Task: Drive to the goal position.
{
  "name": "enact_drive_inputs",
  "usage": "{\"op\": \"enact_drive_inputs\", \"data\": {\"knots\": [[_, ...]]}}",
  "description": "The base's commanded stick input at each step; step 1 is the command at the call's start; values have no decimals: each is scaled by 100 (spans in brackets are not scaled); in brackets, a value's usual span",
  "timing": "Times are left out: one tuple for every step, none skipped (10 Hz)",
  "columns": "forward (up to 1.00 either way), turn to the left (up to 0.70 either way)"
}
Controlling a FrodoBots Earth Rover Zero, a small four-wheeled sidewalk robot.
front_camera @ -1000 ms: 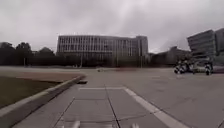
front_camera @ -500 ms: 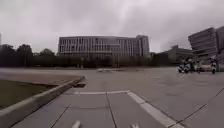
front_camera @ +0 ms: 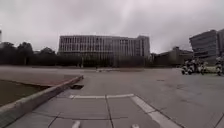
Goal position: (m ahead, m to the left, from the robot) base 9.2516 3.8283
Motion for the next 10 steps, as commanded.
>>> {"op": "enact_drive_inputs", "data": {"knots": [[70, 0], [70, 0], [70, 0], [70, 0], [70, 0], [70, 0], [70, 0], [70, 0], [70, 0], [70, 0]]}}
